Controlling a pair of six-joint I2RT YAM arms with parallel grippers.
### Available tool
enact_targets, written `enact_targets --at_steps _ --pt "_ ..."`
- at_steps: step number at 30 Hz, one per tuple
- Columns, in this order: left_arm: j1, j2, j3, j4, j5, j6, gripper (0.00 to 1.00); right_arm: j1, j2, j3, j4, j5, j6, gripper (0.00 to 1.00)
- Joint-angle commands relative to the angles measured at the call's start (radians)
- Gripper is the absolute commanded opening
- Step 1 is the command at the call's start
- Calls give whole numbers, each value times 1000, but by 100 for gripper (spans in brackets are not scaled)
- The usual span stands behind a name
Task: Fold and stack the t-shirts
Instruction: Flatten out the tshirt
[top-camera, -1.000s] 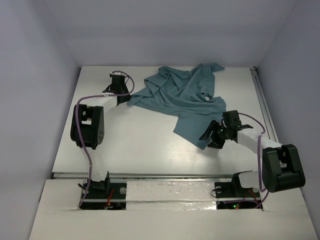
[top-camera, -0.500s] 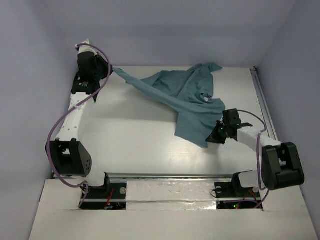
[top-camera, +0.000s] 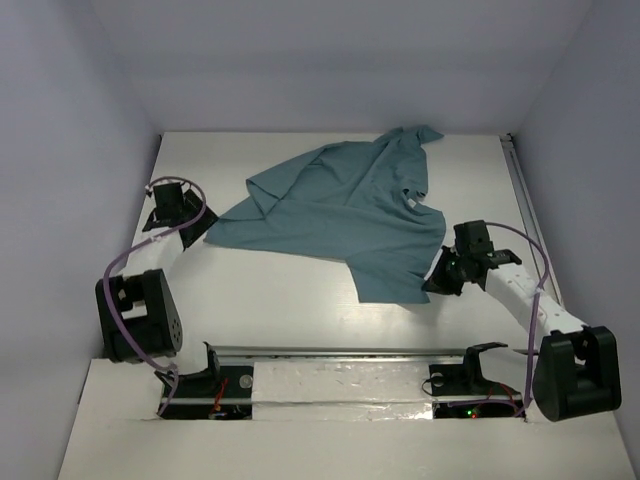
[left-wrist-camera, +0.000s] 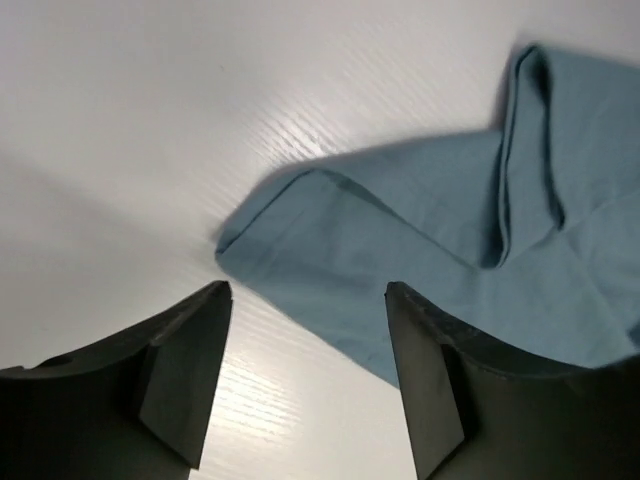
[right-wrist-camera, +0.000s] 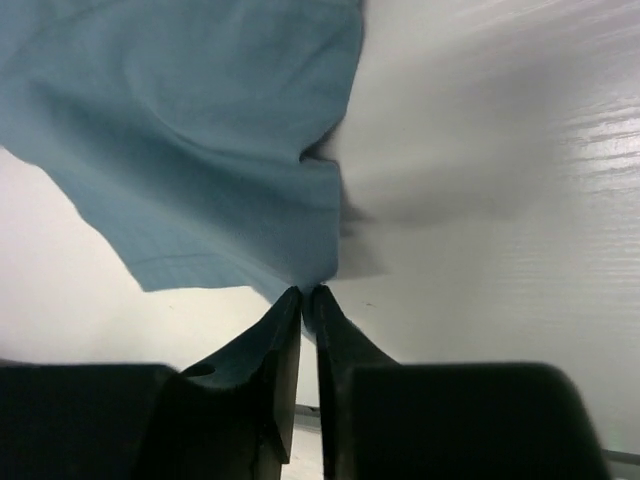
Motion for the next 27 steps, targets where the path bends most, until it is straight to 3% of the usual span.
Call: enact_targets --at_steps 1,2,3,5,7,8,9,11,12,15,20,26,27 --pt "51 -114 -28 87 -33 3 62 1 21 7 -35 -34 -10 18" --pt "73 -135 -47 82 -44 3 67 1 18 13 -44 -48 -14 37" --pt "73 -151 -57 75 -68 -2 67 1 13 27 -46 -56 -25 48" --pt "82 -197 -89 73 -103 -13 65 1 -11 43 -66 -63 -33 61" --pt "82 -207 -115 85 -84 -16 59 1 -27 66 -77 -60 -47 61" --pt "82 -201 -133 88 -49 -19 55 1 -45 70 -77 -60 -48 49" --pt "82 -188 -141 87 -32 -20 49 1 -54 70 -74 -63 -53 30" --pt "82 -145 -170 87 -19 -26 48 1 -80 60 -63 -79 -51 5" --pt "82 -128 -179 93 -15 -31 48 1 -93 53 -58 -85 -45 2" --pt "82 -74 -199 128 -10 -65 54 1 -134 18 -38 -96 -28 2" --pt "82 13 -195 220 36 -143 57 1 -145 -25 -18 -132 -8 13" --pt "82 93 -189 289 25 -201 47 1 -168 -42 -26 -126 18 28" --pt "82 102 -186 291 45 -203 35 1 -171 -52 -32 -123 42 30"
